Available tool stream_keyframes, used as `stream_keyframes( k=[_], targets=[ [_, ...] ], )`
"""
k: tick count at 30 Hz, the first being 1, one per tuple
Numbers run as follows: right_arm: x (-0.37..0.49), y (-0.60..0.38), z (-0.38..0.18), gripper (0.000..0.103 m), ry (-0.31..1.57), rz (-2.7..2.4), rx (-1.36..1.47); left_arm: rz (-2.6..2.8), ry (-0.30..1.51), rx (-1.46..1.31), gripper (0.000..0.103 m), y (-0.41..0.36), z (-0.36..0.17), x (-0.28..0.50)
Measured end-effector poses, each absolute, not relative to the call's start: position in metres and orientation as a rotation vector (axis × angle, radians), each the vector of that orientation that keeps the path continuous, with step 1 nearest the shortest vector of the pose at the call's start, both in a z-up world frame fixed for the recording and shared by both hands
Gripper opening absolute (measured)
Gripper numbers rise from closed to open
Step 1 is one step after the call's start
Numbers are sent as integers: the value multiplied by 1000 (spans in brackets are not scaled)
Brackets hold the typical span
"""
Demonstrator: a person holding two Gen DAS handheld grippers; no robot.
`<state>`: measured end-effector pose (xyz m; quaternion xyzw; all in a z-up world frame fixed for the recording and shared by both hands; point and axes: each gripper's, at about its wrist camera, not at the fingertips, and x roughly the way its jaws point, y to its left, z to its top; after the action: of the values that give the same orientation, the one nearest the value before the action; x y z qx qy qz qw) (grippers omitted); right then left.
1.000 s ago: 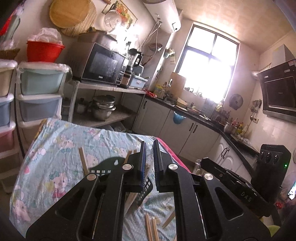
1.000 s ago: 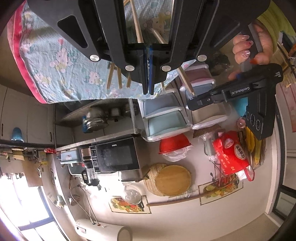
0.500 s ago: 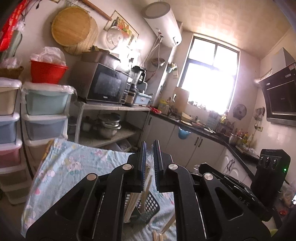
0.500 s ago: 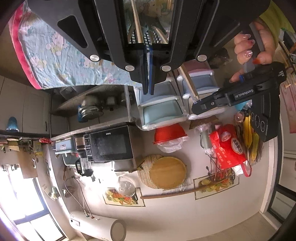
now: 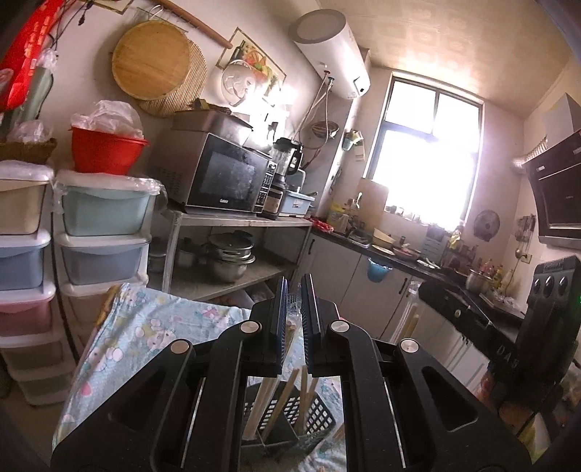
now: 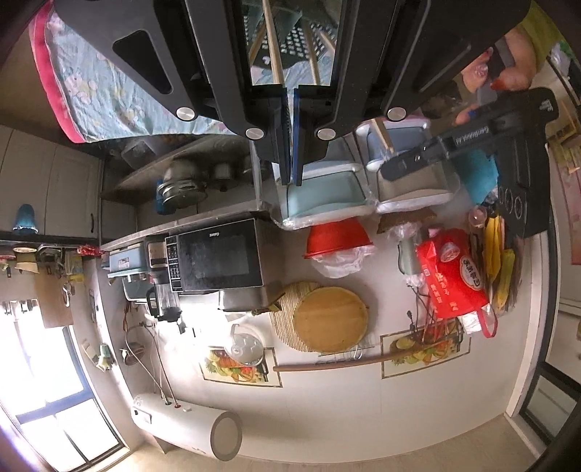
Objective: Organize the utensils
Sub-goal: 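Lower the chopsticks into the holder compartments with both grippers, then open both grippers and withdraw them upward from the holder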
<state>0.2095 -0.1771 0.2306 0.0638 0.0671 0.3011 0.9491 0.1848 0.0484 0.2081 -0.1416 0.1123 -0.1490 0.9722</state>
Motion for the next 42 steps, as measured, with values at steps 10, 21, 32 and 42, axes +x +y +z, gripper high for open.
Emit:
stream_keyframes(
  k=[10, 21, 32, 42],
  targets=[
    [233, -172, 222, 2, 140, 600, 136, -287, 256, -304, 5, 52, 189, 204],
    [260, -167, 204, 2, 173, 583, 156, -294, 297, -326, 5, 54, 169, 215],
    [269, -165, 186, 3, 201, 595, 186, -308, 335, -354, 5, 56, 148, 219],
    [268, -167, 157, 17, 271, 575, 186, -280, 374, -374, 19, 62, 134, 214]
  ],
)
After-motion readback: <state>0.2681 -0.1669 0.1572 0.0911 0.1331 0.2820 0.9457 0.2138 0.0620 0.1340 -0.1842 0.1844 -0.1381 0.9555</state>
